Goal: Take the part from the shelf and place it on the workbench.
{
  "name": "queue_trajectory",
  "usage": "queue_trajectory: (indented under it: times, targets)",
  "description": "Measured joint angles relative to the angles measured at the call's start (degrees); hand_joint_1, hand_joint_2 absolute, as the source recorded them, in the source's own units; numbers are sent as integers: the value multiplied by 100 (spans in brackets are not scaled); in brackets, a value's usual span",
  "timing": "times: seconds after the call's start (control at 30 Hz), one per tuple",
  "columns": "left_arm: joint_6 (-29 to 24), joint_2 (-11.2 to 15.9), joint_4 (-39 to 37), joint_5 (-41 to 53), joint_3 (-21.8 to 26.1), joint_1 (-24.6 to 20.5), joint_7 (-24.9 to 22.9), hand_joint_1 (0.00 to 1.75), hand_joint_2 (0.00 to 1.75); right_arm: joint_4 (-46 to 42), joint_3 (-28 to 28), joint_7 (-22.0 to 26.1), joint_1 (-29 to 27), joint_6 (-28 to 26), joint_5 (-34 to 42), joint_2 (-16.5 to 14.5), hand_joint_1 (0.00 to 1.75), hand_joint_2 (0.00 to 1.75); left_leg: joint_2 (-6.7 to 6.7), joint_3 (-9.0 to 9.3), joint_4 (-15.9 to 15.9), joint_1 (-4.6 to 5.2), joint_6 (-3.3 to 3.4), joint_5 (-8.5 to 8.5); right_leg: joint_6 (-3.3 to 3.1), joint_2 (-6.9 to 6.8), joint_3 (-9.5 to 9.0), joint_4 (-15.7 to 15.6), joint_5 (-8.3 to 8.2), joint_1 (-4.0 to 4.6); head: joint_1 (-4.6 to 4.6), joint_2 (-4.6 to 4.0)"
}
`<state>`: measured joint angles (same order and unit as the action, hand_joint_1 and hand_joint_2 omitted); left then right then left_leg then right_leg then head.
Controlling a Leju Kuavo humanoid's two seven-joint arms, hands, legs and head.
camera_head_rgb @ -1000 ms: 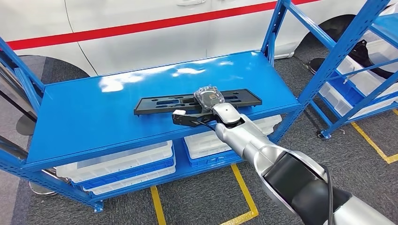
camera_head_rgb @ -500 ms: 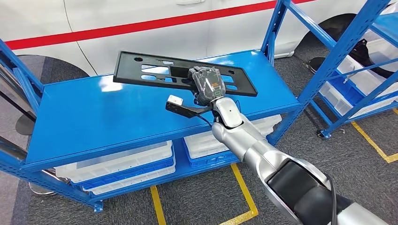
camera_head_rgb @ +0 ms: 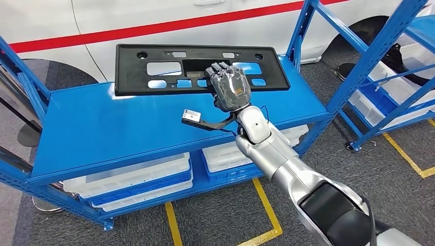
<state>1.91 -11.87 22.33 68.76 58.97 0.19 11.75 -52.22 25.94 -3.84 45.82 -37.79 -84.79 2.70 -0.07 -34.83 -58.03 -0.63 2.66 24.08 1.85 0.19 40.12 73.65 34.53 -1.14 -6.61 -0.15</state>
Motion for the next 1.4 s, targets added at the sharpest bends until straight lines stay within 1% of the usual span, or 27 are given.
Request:
queue_trajectory:
  times: [0.03, 0.07, 0.13, 0.2, 0.3, 0.33, 0.4, 0.47, 0.5, 0.53, 0.57, 0.67, 0.73, 0.83, 0.87, 0.9, 0.97, 1.0, 1.03, 1.07, 1.13, 1.2, 1.23, 1.27, 1.33, 1.37, 1.4]
  targets:
    - [-2, 0, -2, 1, 10, 2, -2, 0, 175, -33, -16, 6, -39, 0, -3, 14, 175, 175, -2, -16, -20, -3, -2, -1, 9, -2, 19, 74, -25, -15, 1, 0]
    - [-2, -2, -4, 1, 16, 3, -4, 0, 175, -63, -32, 3, -65, 0, -4, 25, 175, 175, -5, -34, -46, -7, -10, 1, 15, -5, -77, -90, -157, -35, 0, 0]
    - [-2, -7, -8, 0, 21, 6, -5, 0, 175, -126, -70, -1, -78, 0, -4, 41, 175, 175, -14, -82, -114, -12, -55, 8, 25, -6, -452, -805, -492, -65, 1, 0]
    - [-3, -9, -10, -1, 29, 5, -5, 0, 175, -184, -93, 0, -79, 0, -4, 55, 175, 175, -23, -136, -180, -1, -139, 4, 0, 14, -657, -1278, -666, -50, 2, 0]
    - [-8, -9, -10, -2, 40, 11, -5, 0, 175, -223, -99, 0, -95, 0, -6, 65, 175, 175, -30, -183, -175, -10, -273, -50, -119, 22, -598, -1315, -747, -19, 3, 0]
    - [-8, -10, -11, -1, 44, 15, -5, 0, 175, -231, -100, 2, -95, 0, -6, 66, 175, 175, -27, -209, -211, -21, -307, 3, -173, 13, -573, -1331, -789, -25, 2, 0]
    - [-8, -16, -12, -1, 50, 19, -5, 0, 175, -243, -100, 9, -92, 0, -6, 64, 175, 175, -20, -351, -584, -37, -355, 357, -267, -9, -497, -1363, -882, -38, 3, 0]
    - [-9, -20, -13, 6, 52, 19, -10, 0, 175, -252, -99, 21, -98, 0, -17, 65, 175, 175, -17, -572, -1300, -42, -382, 853, -304, -21, -383, -1360, -969, -17, 3, 0]
    - [-9, -20, -13, 11, 55, 18, -16, 0, 175, -266, -99, 38, -108, 0, -37, 67, 175, 175, -17, -628, -1591, -43, -387, 1012, -307, -23, -315, -1353, -1014, -5, 3, 0]
    - [-9, -20, -13, 15, 61, 18, -26, 0, 175, -292, -99, 64, -120, 3, -58, 70, 175, 175, -17, -594, -1707, -43, -384, 1072, -306, -25, -248, -1345, -1059, 5, 3, 0]
    - [-8, -20, -13, 18, 71, 18, -37, 0, 175, -341, -100, 93, -135, 10, -76, 78, 175, 175, -17, -435, -1583, -42, -371, 1030, -301, -25, -185, -1336, -1104, 12, 3, 0]
    - [1, -17, -13, 7, 132, 1, -66, 0, 175, -592, -99, 187, -164, 69, -80, 126, 175, 175, -16, 377, -430, -23, -296, 719, -253, -26, -66, -1324, -1227, 26, 2, 0]
    - [17, -15, -13, -9, 180, -17, -73, 0, 175, -779, -95, 236, -169, 150, -64, 158, 175, 175, -23, 568, -62, 17, -251, 646, -180, -35, -41, -1340, -1311, 23, 2, 0]
    - [57, -20, -13, -20, 252, -25, -81, 0, 175, -1037, -74, 300, -204, 321, 17, 220, 175, 175, -18, 496, -5, 30, -158, 489, -61, -26, -22, -1385, -1386, 11, 2, 0]
    - [66, -23, -13, -19, 277, -32, -84, 0, 175, -1136, -63, 315, -219, 412, 82, 259, 175, 175, -3, 460, 26, 18, -108, 408, -38, -17, 17, -1312, -1265, 12, -1, 0]
    - [71, -27, -13, -16, 299, -39, -88, 0, 175, -1253, -50, 329, -232, 544, 184, 308, 175, 175, 14, 404, 57, 7, -64, 322, -21, -9, 88, -1123, -1035, 13, -5, 0]
    - [78, -31, -13, -7, 335, -48, -96, 0, 175, -1491, -26, 362, -264, 844, 422, 420, 175, 175, 30, 255, 51, 17, -6, 188, -6, -7, 258, -459, -442, 0, -11, 0]
    - [83, -31, -13, -2, 352, -47, -98, 0, 175, -1596, -14, 383, -287, 961, 515, 478, 175, 175, 30, 163, 36, 25, -3, 130, 6, -7, 309, -111, -262, -3, -10, 0]
    - [89, -31, -13, 1, 371, -46, -99, 0, 175, -1683, -3, 400, -312, 1028, 573, 531, 175, 175, 29, 71, 14, 30, -5, 77, 15, -8, 296, 112, -214, -5, -10, 0]
    - [96, -31, -13, 0, 391, -45, -99, 0, 175, -1756, 9, 412, -332, 1067, 607, 573, 175, 175, 29, -23, -13, 33, -10, 29, 17, -8, 195, 154, -279, -5, -10, 0]
    - [110, -33, -11, -16, 436, -49, -99, 0, 175, -1894, 27, 418, -349, 1120, 659, 637, 175, 175, 29, -189, -79, 34, -36, -52, -6, -8, -288, -335, -512, -3, -10, 0]
    - [139, -43, 5, -57, 479, -54, -99, 0, 175, -2066, 40, 420, -351, 1168, 720, 697, 175, 175, 26, -299, -128, 48, -88, -127, -57, -6, -819, -1072, -510, 24, -8, 0]
    - [157, -48, 22, -83, 510, -54, -99, 0, 175, -2163, 46, 424, -354, 1183, 744, 732, 175, 175, 25, -322, -133, 52, -120, -170, -84, -4, -957, -1309, -469, 43, -10, 0]
    - [175, -54, 41, -104, 547, -54, -100, 0, 175, -2258, 52, 431, -360, 1185, 760, 770, 175, 175, 25, -337, -122, 53, -154, -220, -112, -4, -993, -1414, -449, 65, -9, 0]
    - [202, -60, 71, -139, 628, -46, -102, 0, 175, -2446, 67, 465, -394, 1168, 767, 842, 175, 175, 8, -366, -99, 47, -221, -279, -185, -24, -929, -1469, -554, 56, -11, 0]
    - [211, -63, 84, -149, 668, -42, -104, 0, 175, -2541, 74, 489, -422, 1160, 766, 876, 175, 175, -3, -408, -152, 43, -249, -184, -231, -39, -883, -1490, -622, 41, -8, 0]
    - [220, -64, 95, -161, 705, -35, -107, 0, 175, -2644, 84, 514, -454, 1158, 763, 906, 175, 175, -13, -465, -297, 38, -274, 23, -278, -55, -823, -1514, -696, 23, -8, 0]
